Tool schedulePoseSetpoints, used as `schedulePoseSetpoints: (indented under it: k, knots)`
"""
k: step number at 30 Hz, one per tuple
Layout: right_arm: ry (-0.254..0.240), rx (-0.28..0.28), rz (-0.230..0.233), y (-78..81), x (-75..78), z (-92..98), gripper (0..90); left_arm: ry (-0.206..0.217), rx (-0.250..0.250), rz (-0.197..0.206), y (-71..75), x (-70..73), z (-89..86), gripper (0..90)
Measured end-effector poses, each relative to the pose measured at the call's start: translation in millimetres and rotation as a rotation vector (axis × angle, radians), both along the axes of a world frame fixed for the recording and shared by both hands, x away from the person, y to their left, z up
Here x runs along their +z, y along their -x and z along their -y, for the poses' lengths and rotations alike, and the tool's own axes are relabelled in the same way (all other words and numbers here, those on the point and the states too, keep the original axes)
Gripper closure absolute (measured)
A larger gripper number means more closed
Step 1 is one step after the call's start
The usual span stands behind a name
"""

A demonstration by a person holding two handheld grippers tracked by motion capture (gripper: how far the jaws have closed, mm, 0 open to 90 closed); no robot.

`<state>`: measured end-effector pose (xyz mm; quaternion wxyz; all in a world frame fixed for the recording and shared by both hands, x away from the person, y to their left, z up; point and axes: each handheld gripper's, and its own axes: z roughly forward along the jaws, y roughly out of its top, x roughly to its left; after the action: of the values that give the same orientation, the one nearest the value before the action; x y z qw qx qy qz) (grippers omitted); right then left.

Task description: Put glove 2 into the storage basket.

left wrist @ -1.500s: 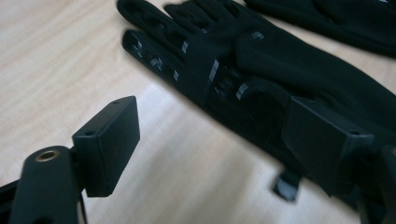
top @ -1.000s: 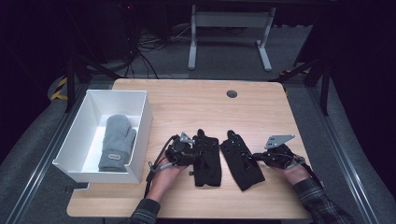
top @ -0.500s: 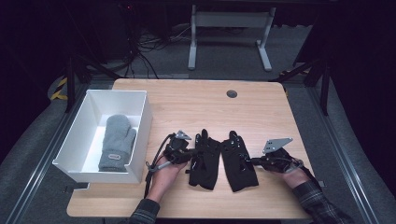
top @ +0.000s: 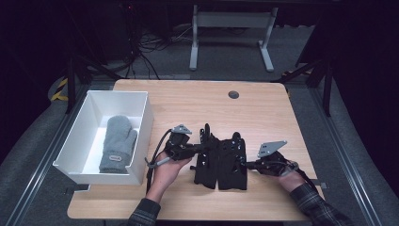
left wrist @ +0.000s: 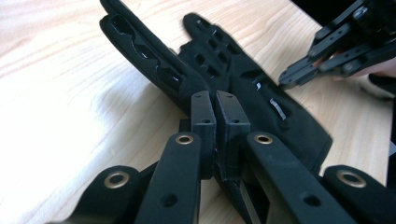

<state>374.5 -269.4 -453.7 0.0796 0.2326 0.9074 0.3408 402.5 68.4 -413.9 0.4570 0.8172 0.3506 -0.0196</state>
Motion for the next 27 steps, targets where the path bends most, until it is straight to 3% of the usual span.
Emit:
schedulePoseSetpoints:
  k: [6, 12, 27]
  knots:
    - [-0.010, 0.013, 0.001, -3.5, -0.4, -11.6, 90.0, 0.033, -0.016, 0.001, -3.9, 5.4, 8.9, 87.5]
    - [-0.014, 0.031, 0.007, -7.3, -1.6, -28.4, 90.0, 0.038, -0.032, 0.007, -5.2, 8.2, 17.5, 87.5]
    - [-0.039, 0.095, 0.005, -10.1, -5.8, -75.2, 90.0, -0.013, -0.073, -0.013, -7.1, -1.8, 30.3, 87.6]
